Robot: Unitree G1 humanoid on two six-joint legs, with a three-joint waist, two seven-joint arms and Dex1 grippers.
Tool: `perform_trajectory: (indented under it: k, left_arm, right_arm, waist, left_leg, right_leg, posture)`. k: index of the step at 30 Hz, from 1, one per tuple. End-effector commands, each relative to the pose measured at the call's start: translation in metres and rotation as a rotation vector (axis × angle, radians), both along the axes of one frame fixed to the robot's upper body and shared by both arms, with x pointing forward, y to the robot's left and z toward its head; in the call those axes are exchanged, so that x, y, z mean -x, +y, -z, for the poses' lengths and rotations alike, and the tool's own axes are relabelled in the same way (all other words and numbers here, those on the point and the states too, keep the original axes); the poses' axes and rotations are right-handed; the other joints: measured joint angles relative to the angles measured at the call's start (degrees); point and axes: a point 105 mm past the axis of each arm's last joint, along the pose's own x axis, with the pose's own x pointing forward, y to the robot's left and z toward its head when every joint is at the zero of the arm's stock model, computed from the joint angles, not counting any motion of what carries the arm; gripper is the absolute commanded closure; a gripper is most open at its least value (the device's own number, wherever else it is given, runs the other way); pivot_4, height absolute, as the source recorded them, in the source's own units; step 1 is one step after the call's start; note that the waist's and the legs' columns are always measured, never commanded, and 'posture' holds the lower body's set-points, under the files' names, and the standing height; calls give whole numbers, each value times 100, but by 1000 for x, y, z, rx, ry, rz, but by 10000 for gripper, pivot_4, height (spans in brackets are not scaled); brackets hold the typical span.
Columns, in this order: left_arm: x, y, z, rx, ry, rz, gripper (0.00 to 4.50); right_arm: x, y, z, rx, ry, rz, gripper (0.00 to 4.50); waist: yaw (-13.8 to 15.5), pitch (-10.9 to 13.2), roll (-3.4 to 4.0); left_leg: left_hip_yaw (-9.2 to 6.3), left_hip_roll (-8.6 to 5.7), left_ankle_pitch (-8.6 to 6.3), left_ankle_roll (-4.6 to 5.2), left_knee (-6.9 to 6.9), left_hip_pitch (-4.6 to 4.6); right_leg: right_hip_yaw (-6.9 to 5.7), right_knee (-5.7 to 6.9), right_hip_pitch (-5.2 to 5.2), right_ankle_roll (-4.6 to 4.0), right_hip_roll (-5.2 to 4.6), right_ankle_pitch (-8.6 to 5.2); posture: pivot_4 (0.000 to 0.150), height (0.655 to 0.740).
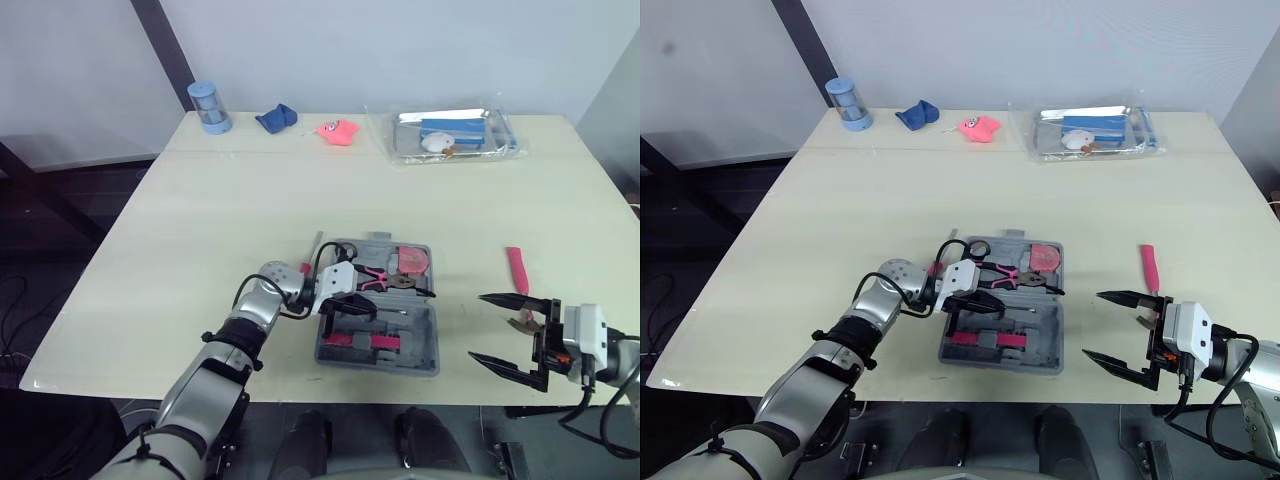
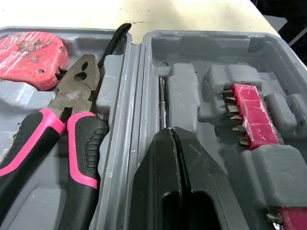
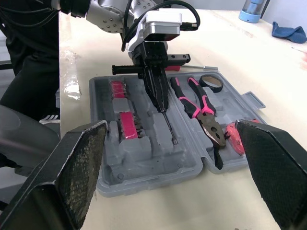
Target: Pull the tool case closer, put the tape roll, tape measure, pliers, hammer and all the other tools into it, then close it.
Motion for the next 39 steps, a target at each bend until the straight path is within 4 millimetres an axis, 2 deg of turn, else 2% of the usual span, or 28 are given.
perform_trajectory:
  k: [1, 6, 11, 16, 19, 22, 24, 28, 31, 32, 35, 39]
  left_arm:
    - [7, 20, 27, -125, 65, -36, 44809]
    - [5, 17, 20, -67, 50, -57, 44809]
    - [2, 13, -12, 85, 17, -77, 44809]
    - [3, 23, -47, 202, -35, -154, 44809]
    - [10, 36, -66, 284, -27, -200, 44809]
    - [18, 58, -79, 352, 1, -309, 44809]
    - [22, 71, -82, 381, 6, -386, 44809]
    - [30, 110, -79, 398, -5, -588, 44809]
    - [37, 131, -74, 394, -2, -693, 35798]
    - [42, 145, -68, 382, 1, -751, 32778]
    - [58, 180, -51, 349, 12, -907, 19563]
    - [78, 209, -32, 309, 36, -1036, 359]
  right_arm:
    - [-2, -1, -7, -14, -43, 8, 0]
    - [-3, -1, -8, -28, -41, 16, 0]
    - [-5, -2, -11, -53, -41, 26, 0]
    - [-4, -7, -12, -94, -25, 66, 0]
    - [-4, -14, -10, -125, -10, 109, 0]
    - [-2, -22, -3, -129, 11, 159, 0]
    - [-1, -29, 1, -121, 18, 194, 0]
    - [3, -53, 7, -136, 35, 321, 0]
    - [8, -68, 10, -147, 42, 401, 0]
    - [12, -77, 14, -140, 50, 446, 0]
    - [24, -101, 23, -142, 67, 573, 0]
    - [36, -131, 38, -119, 77, 750, 0]
  waist:
    - [-3, -2, 1]
    - [-3, -9, 2]
    - [-5, -8, 2]
    - [13, -5, 1]
    - [19, -4, 2]
    - [14, -5, 3]
    - [-8, -4, 5]
    - [13, -4, 5]
    - [40, -4, 4]
    - [40, -3, 4]
    - [23, -4, 5]
    - [24, -4, 5]
  left_leg:
    - [0, 0, 0, 0, 0, 0]
    - [1, 0, 0, 0, 0, 4]
    - [0, 1, 0, 0, 0, 2]
    - [-2, 1, 0, 0, 0, -4]
    - [-2, 2, 0, 0, 0, -5]
    - [-3, 2, 0, 0, -1, -5]
    - [-1, 5, 0, 0, -3, -1]
    - [2, 5, -1, 0, -5, 1]
    - [2, 4, -1, 0, -5, -1]
    - [2, 4, -1, 0, -5, -2]
    - [7, 5, -1, 0, -14, 0]
    - [9, 7, -1, 0, -26, 2]
  right_leg:
    - [0, 0, 0, 0, 0, 0]
    - [2, 4, 2, 0, 1, 0]
    - [2, 5, 0, 0, 1, 0]
    - [1, 4, -3, 0, 0, 0]
    - [0, 1, -3, 0, -2, 0]
    - [0, 0, -3, -1, -2, 0]
    - [1, 3, -3, -2, -1, -1]
    - [4, 3, -3, -2, -2, -1]
    - [4, -1, -2, -2, -3, -1]
    - [3, -2, -2, -2, -3, -1]
    - [7, -9, -3, -2, -4, -1]
    - [7, -18, -3, -3, -4, -2]
  posture:
    - [1500, 7400]
    - [1500, 7400]
    - [1500, 7400]
    - [1500, 7400]
    - [1500, 7400]
    - [1500, 7400]
    - [1500, 7400]
    - [1500, 7400]
    - [1500, 7400]
    - [1500, 7400]
    - [1500, 7400]
    - [1500, 7400]
